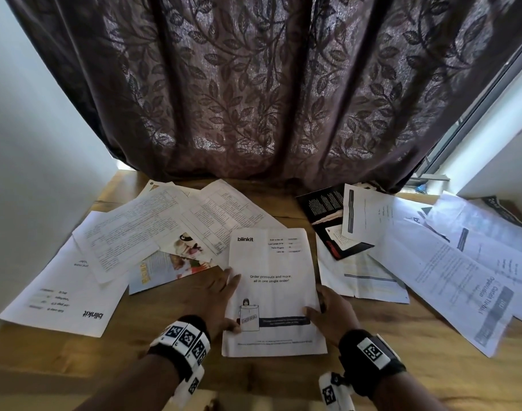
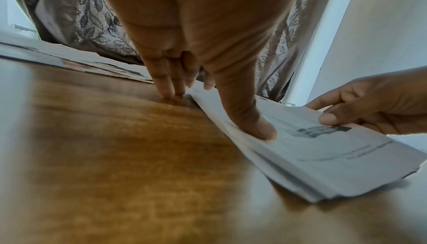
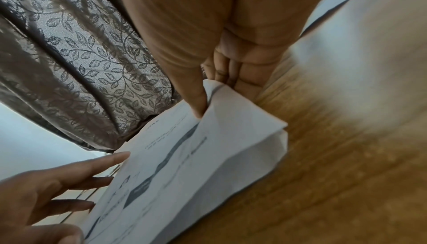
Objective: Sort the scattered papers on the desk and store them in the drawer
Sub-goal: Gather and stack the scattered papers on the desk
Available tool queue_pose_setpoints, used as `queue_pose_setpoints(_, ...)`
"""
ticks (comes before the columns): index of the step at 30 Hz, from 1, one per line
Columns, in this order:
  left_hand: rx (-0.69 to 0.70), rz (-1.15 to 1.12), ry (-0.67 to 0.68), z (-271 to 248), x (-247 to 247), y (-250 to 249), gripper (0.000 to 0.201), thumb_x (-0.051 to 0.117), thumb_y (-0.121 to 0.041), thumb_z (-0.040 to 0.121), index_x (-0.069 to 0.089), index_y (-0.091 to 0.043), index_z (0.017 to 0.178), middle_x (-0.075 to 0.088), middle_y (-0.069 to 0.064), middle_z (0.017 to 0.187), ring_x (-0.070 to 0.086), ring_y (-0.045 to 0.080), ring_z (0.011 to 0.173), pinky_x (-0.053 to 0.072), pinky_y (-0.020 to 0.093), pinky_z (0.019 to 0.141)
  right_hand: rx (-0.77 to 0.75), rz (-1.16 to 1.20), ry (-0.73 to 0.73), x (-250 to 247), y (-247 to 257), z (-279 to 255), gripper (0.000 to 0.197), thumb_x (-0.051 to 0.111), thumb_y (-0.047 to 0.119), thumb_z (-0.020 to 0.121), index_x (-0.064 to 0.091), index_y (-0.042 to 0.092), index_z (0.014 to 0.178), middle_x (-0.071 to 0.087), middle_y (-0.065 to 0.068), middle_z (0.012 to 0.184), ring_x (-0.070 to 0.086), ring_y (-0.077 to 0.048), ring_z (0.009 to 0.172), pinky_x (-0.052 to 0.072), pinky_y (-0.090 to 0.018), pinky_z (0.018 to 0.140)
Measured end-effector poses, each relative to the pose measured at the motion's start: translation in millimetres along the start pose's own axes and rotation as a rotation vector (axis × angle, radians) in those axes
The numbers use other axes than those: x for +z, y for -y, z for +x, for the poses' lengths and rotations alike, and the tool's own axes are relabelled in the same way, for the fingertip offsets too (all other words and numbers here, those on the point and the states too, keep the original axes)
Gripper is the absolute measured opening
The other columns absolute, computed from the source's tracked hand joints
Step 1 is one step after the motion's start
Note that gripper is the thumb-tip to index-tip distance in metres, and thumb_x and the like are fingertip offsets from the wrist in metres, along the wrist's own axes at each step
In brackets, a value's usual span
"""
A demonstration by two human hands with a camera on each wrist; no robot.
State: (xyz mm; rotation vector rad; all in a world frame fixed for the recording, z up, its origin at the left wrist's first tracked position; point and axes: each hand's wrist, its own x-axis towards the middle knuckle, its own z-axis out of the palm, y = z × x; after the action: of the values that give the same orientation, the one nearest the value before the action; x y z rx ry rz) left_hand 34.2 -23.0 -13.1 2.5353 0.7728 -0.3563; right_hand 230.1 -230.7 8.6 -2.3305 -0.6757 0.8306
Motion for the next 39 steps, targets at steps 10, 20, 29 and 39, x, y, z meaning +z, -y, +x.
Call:
queue_pose_setpoints(10, -0.014, 0.193, 0.039, -2, -9, -14, 0.109, 0.067, -0.054, 0.081, -0.001, -0.012, 0.155, -0.019, 0.001, 0.161, -0.006, 0.025, 0.15, 0.003, 0.037, 0.121, -0.396, -0.263, -0.197, 15, 28, -11, 0.063, 0.061, 0.028, 0.093, 0.034, 0.024, 0.15, 0.037, 0.006, 0.149, 0.035, -0.012, 0.136, 0.035, -0.028, 0.113)
queue_pose_setpoints(20, -0.024, 0.144, 0.081, 8, -6, -13, 0.118, 0.075, -0.043, 0.079, -0.009, -0.005, 0.153, -0.012, 0.009, 0.163, 0.006, 0.03, 0.15, 0.017, 0.039, 0.122, -0.53, -0.536, 0.306, 83, 86, 78, 0.067, 0.038, 0.029, 0.105, 0.002, 0.017, 0.16, -0.006, 0.002, 0.167, -0.005, -0.018, 0.154, 0.001, -0.038, 0.125)
queue_pose_setpoints(29, -0.014, 0.202, 0.096, 11, 0, -8, 0.119, 0.072, -0.052, 0.077, -0.006, -0.005, 0.153, -0.014, 0.011, 0.162, -0.003, 0.03, 0.15, 0.01, 0.04, 0.123, -0.266, -0.742, 0.148, 1, 41, 126, 0.093, 0.032, 0.066, 0.097, -0.017, 0.014, 0.155, -0.021, -0.006, 0.164, -0.015, -0.024, 0.152, 0.0, -0.045, 0.125)
queue_pose_setpoints(39, -0.009, 0.182, 0.06, 11, 1, -9, 0.117, 0.076, -0.047, 0.076, -0.002, -0.007, 0.155, -0.012, 0.007, 0.163, -0.001, 0.028, 0.15, 0.013, 0.038, 0.123, -0.497, -0.752, 0.397, 50, 26, 17, 0.104, 0.028, 0.083, 0.084, -0.019, 0.024, 0.155, -0.031, 0.008, 0.157, -0.026, -0.014, 0.148, -0.006, -0.041, 0.125)
